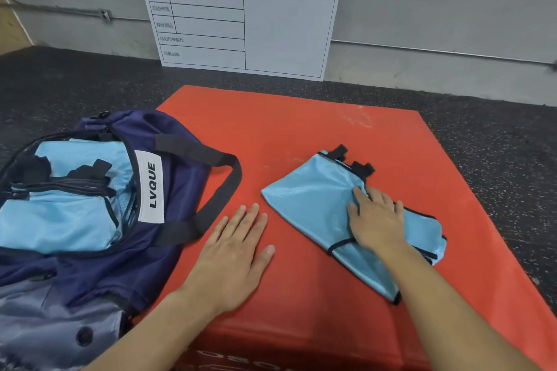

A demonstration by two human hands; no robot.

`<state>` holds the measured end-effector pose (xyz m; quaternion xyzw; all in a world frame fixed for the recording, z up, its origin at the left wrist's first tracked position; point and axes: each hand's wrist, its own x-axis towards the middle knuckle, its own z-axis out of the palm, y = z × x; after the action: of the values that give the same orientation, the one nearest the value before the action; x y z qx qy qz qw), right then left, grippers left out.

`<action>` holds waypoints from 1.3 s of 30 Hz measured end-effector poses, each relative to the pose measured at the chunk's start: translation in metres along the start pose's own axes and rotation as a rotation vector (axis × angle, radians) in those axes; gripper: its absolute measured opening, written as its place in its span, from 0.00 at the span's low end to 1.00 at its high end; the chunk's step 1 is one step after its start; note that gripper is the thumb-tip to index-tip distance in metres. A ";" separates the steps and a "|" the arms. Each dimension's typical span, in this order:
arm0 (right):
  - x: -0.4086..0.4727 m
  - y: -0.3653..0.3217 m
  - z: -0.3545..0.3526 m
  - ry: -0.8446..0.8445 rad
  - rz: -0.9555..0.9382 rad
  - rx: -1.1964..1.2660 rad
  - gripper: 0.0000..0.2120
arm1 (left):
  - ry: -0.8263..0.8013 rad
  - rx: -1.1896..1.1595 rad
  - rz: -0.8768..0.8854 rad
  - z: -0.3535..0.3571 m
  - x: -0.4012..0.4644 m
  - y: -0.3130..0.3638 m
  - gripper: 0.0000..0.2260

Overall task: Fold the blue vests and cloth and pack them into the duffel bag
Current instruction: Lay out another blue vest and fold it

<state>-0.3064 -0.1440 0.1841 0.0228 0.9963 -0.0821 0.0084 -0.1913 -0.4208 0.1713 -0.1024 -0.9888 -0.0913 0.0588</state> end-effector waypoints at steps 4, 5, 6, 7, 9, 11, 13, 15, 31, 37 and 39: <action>-0.011 0.028 -0.009 -0.065 0.017 -0.073 0.25 | 0.001 -0.006 0.021 -0.001 0.000 0.003 0.33; -0.015 0.035 -0.012 -0.081 0.016 -0.079 0.25 | -0.003 -0.005 0.027 -0.001 -0.001 0.004 0.33; -0.018 0.041 -0.015 -0.088 0.008 -0.079 0.24 | -0.010 -0.002 0.032 -0.001 -0.002 0.006 0.32; -0.022 0.046 -0.018 -0.089 0.001 -0.077 0.24 | -0.012 0.000 0.037 -0.002 -0.003 0.008 0.33; -0.032 0.053 -0.024 -0.100 -0.008 -0.069 0.23 | -0.012 -0.001 0.058 -0.006 -0.005 0.013 0.34; -0.045 0.058 -0.028 -0.105 -0.010 -0.066 0.22 | -0.044 -0.013 0.088 -0.009 -0.009 0.018 0.35; -0.060 0.065 -0.030 -0.119 -0.018 -0.053 0.22 | -0.076 -0.006 0.140 -0.009 -0.012 0.023 0.34; -0.075 0.074 -0.031 -0.162 -0.064 0.012 0.22 | -0.084 -0.007 0.189 -0.006 -0.015 0.028 0.32; -0.166 0.149 -0.045 -0.322 -0.271 0.376 0.18 | -0.207 -0.173 0.240 -0.003 -0.052 0.071 0.40; -0.159 0.134 -0.049 -0.304 -0.415 0.235 0.16 | -0.153 -0.135 0.214 -0.008 -0.048 0.059 0.35; -0.160 0.128 -0.046 -0.229 -0.482 0.243 0.17 | -0.139 -0.136 0.190 -0.010 -0.048 0.047 0.35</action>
<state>-0.1411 -0.0177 0.2118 -0.2230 0.9484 -0.2026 0.0985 -0.1337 -0.3866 0.1821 -0.2054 -0.9679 -0.1447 -0.0086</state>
